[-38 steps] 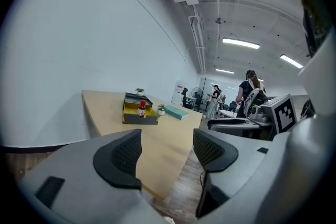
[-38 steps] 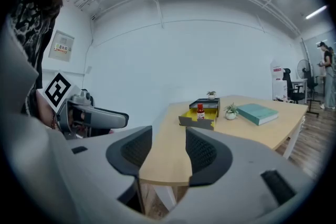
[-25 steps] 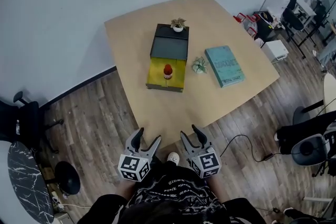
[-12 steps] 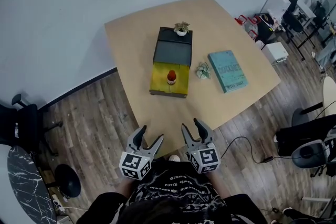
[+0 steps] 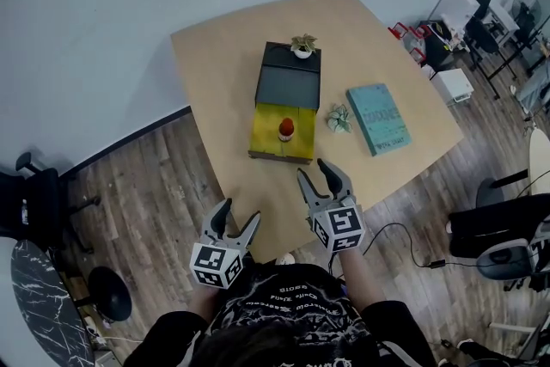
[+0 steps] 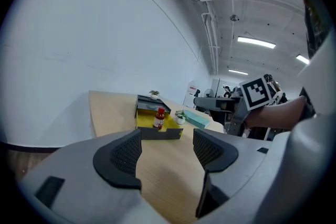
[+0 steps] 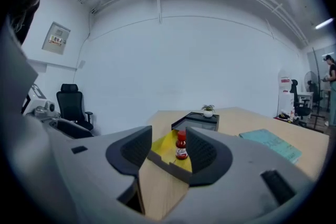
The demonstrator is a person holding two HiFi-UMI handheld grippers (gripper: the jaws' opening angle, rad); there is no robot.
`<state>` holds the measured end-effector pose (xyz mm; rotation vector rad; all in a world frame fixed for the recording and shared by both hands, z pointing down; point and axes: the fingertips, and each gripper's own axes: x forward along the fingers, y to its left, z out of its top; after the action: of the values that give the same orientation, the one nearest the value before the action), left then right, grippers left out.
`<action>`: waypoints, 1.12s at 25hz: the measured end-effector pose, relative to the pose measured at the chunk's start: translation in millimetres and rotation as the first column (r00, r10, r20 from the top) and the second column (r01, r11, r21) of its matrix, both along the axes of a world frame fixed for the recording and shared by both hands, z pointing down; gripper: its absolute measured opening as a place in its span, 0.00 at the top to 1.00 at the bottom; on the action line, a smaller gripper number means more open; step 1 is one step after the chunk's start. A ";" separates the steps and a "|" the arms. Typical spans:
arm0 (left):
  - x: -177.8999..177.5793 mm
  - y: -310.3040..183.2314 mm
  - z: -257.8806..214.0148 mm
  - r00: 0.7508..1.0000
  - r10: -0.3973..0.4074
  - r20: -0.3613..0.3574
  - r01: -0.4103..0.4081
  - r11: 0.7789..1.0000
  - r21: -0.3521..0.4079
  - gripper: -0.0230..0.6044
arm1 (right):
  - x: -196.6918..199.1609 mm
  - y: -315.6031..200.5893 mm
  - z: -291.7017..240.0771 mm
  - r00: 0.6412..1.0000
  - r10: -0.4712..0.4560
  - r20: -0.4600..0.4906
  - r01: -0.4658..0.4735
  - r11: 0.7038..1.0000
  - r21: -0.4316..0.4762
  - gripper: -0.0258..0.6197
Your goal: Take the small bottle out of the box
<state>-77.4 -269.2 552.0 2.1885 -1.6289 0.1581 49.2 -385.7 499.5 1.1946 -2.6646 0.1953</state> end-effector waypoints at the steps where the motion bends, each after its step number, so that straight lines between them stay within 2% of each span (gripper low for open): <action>1: -3.4 -1.8 0.0 1.000 -0.005 -0.003 0.005 1.000 0.000 0.46 | -2.9 -9.5 -0.5 1.000 0.007 0.004 -0.007 1.000 -0.003 0.63; 9: -24.5 -15.2 4.7 0.999 -0.035 -0.003 0.035 0.999 -0.014 0.46 | -29.2 -62.3 16.0 1.000 -0.001 -0.013 0.001 0.999 -0.053 0.63; 28: -48.0 -25.5 -2.0 0.999 -0.050 0.008 0.050 0.998 -0.032 0.46 | -75.1 -139.3 89.8 0.982 -0.045 -0.186 0.020 0.991 -0.136 0.63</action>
<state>-125.4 -294.7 550.1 2.1237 -1.6718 0.1763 -26.0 -525.0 589.4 1.0713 -2.4636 0.2387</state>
